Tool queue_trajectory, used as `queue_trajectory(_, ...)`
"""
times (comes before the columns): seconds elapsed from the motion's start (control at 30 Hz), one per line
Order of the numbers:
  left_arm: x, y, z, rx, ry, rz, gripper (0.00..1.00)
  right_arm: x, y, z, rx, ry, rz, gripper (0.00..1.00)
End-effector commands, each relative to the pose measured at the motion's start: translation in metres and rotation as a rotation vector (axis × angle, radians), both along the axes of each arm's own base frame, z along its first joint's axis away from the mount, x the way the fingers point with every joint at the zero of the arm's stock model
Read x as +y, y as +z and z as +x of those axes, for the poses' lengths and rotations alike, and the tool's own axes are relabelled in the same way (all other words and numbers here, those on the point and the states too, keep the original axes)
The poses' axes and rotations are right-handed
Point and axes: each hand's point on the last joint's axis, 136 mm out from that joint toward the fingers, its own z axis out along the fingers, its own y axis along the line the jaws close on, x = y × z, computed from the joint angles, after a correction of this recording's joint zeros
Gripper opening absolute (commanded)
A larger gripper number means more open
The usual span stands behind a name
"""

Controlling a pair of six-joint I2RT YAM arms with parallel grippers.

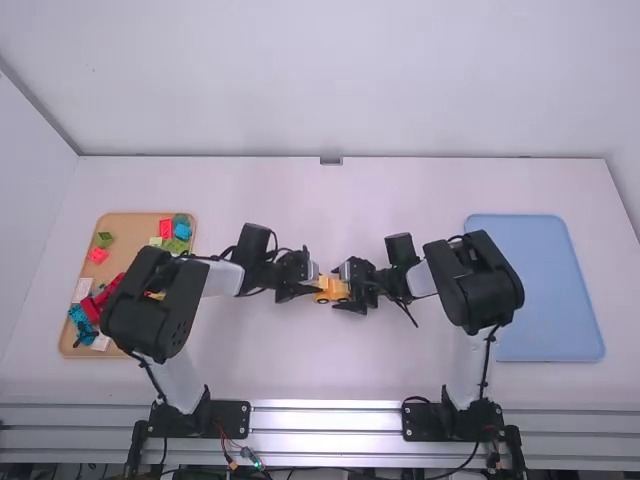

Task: Assemble lego blocks to make yellow taxi

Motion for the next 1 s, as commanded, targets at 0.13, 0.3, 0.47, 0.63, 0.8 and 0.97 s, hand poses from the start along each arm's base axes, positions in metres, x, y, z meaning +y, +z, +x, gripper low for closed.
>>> queue_trajectory(0.13, -0.001, -0.007, -0.01, 0.046, 0.009, -0.014, 0.12, -0.001, -0.004, -0.003, 0.007, 0.014, 0.006, 0.68)
queue_trajectory(0.3, -0.002, -0.008, -0.013, 0.053, 0.004, -0.013, 0.12, -0.001, -0.004, -0.003, 0.011, 0.014, 0.006, 0.59)
queue_trajectory(0.47, -0.003, -0.008, -0.013, 0.048, -0.001, -0.013, 0.12, 0.0, -0.006, -0.008, 0.022, 0.026, -0.002, 0.59)
queue_trajectory(0.63, -0.004, -0.008, -0.014, 0.052, -0.003, -0.012, 0.12, 0.0, -0.006, -0.008, 0.022, 0.027, -0.002, 0.59)
queue_trajectory(0.8, -0.006, -0.011, -0.019, 0.066, -0.013, -0.007, 0.11, 0.0, -0.005, -0.009, 0.023, 0.029, 0.002, 0.59)
queue_trajectory(0.97, -0.007, -0.017, -0.021, 0.083, -0.019, -0.008, 0.09, 0.0, -0.005, -0.009, 0.024, 0.029, 0.002, 0.59)
